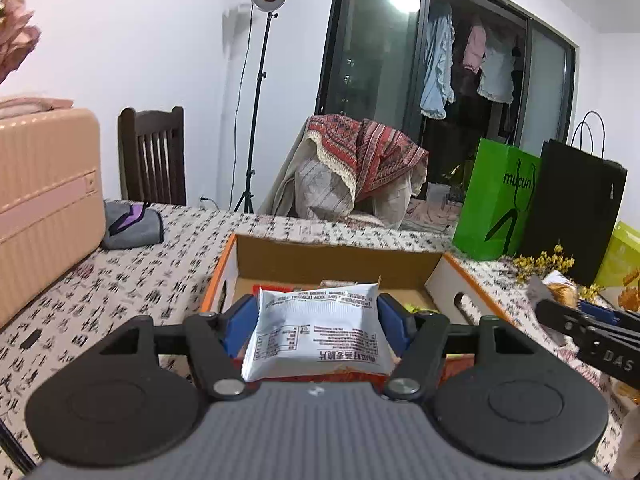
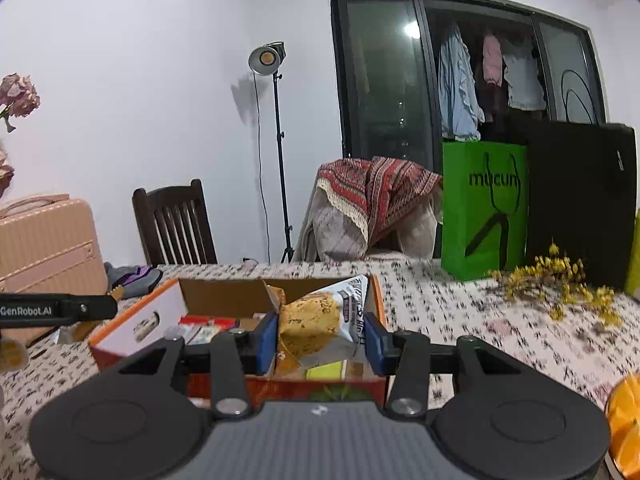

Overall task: Organize snacks
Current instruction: 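Carry both packets over the box and open both grippers to release them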

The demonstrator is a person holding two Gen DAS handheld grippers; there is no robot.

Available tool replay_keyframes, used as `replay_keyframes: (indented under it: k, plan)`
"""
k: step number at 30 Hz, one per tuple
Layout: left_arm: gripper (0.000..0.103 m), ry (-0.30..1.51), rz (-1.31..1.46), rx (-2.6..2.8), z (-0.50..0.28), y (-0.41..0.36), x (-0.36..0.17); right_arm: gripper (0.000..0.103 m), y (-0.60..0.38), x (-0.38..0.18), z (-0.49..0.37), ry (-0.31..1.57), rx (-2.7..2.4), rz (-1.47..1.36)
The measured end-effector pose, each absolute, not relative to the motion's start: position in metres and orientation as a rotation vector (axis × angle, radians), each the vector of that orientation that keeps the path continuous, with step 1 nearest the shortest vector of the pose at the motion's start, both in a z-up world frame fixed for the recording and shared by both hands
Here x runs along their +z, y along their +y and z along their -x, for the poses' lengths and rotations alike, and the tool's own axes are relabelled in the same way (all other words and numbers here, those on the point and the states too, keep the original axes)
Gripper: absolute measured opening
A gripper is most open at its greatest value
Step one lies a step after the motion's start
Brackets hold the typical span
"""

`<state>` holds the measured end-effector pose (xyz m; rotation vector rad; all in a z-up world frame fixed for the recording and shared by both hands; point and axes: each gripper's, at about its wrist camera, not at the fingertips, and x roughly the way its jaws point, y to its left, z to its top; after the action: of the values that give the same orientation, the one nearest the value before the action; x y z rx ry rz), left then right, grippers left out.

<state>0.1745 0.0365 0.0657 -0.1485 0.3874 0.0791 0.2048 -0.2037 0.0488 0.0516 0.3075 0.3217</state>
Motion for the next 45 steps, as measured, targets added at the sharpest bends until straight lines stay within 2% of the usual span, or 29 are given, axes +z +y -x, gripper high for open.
replay_keyframes:
  k: [12,23,32,35,37,38,40,41,43,44,45]
  plan:
    - [0.067,0.352,0.157,0.117,-0.222,0.028,0.076,0.044,-0.176,0.061,-0.266,0.335,0.321,-0.064]
    - [0.067,0.388,0.178,0.208,-0.265,0.049,0.05,0.044,-0.159,0.028,-0.31,0.391,0.336,-0.075]
    - [0.067,0.411,0.164,0.179,-0.27,0.05,0.031,0.044,-0.158,0.008,-0.318,0.437,0.349,-0.057]
    - [0.072,0.403,0.17,0.182,-0.268,0.05,0.03,0.045,-0.157,0.005,-0.318,0.448,0.355,-0.062]
    - [0.08,0.393,0.17,0.194,-0.266,0.049,0.031,0.047,-0.157,0.006,-0.318,0.446,0.353,-0.057]
    - [0.083,0.389,0.171,0.194,-0.266,0.049,0.031,0.052,-0.157,0.005,-0.318,0.447,0.354,-0.056]
    - [0.099,0.382,0.179,0.193,-0.264,0.049,0.032,0.058,-0.157,0.006,-0.317,0.447,0.355,-0.056]
    - [0.103,0.375,0.182,0.197,-0.263,0.049,0.032,0.061,-0.158,0.005,-0.317,0.447,0.355,-0.057]
    - [0.103,0.365,0.183,0.204,-0.26,0.049,0.033,0.075,-0.16,0.006,-0.317,0.45,0.367,-0.074]
    - [0.103,0.367,0.184,0.199,-0.259,0.049,0.034,0.092,-0.162,0.007,-0.317,0.45,0.369,-0.084]
    - [0.103,0.367,0.187,0.194,-0.259,0.05,0.034,0.103,-0.163,0.007,-0.316,0.445,0.368,-0.091]
